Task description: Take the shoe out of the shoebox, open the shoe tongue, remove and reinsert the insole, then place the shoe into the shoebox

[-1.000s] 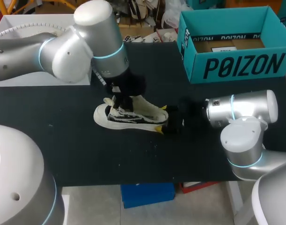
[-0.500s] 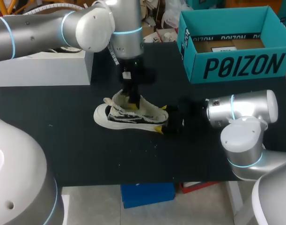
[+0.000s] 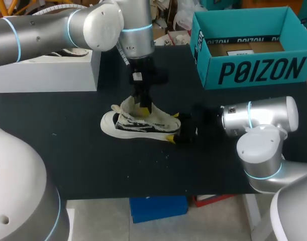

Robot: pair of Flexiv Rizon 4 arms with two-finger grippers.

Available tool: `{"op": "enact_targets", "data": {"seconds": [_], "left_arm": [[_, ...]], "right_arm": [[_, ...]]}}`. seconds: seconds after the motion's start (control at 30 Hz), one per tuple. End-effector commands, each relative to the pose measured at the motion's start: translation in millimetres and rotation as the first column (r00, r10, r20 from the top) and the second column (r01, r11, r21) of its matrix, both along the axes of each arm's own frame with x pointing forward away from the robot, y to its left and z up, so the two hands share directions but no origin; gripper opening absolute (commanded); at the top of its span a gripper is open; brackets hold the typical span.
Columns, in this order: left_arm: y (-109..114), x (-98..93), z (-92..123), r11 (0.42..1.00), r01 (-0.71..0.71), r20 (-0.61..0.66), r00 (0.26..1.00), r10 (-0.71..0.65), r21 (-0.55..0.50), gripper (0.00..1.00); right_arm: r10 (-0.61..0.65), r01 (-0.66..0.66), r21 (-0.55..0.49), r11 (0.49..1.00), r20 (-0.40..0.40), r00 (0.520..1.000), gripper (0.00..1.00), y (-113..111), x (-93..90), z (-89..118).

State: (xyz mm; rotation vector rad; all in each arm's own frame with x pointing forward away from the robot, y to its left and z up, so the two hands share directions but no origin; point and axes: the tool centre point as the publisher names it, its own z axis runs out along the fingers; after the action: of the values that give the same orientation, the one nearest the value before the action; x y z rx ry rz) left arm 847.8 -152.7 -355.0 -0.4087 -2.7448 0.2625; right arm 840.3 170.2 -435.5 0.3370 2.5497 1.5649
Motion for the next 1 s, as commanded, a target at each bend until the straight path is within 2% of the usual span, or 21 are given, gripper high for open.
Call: {"op": "enact_targets", "data": {"seconds": [0.03,0.33,0.63,1.0], "left_arm": [[6,-12.8,1,1.000,-0.018,0.042,0.999,0.019,-0.021,0.00],[1,-19.4,-6,1.000,-0.020,0.008,1.000,0.020,0.000,0.00],[-3,-21.6,-27,1.000,-0.024,-0.021,0.999,0.024,0.007,0.00],[-6,-28.6,-39,1.000,-0.015,-0.031,0.999,0.016,0.017,0.00]], "right_arm": [[-0.001,0.001,-0.003,1.000,-0.002,1.000,0.00,0,1.5,-1],[-0.001,0.001,-0.003,1.000,-0.002,1.000,0.00,0,1.5,-1],[-0.001,0.001,-0.003,1.000,-0.002,1.000,0.00,0,1.5,-1],[-0.001,0.001,-0.003,1.000,-0.002,1.000,0.00,0,1.5,-1]]}}
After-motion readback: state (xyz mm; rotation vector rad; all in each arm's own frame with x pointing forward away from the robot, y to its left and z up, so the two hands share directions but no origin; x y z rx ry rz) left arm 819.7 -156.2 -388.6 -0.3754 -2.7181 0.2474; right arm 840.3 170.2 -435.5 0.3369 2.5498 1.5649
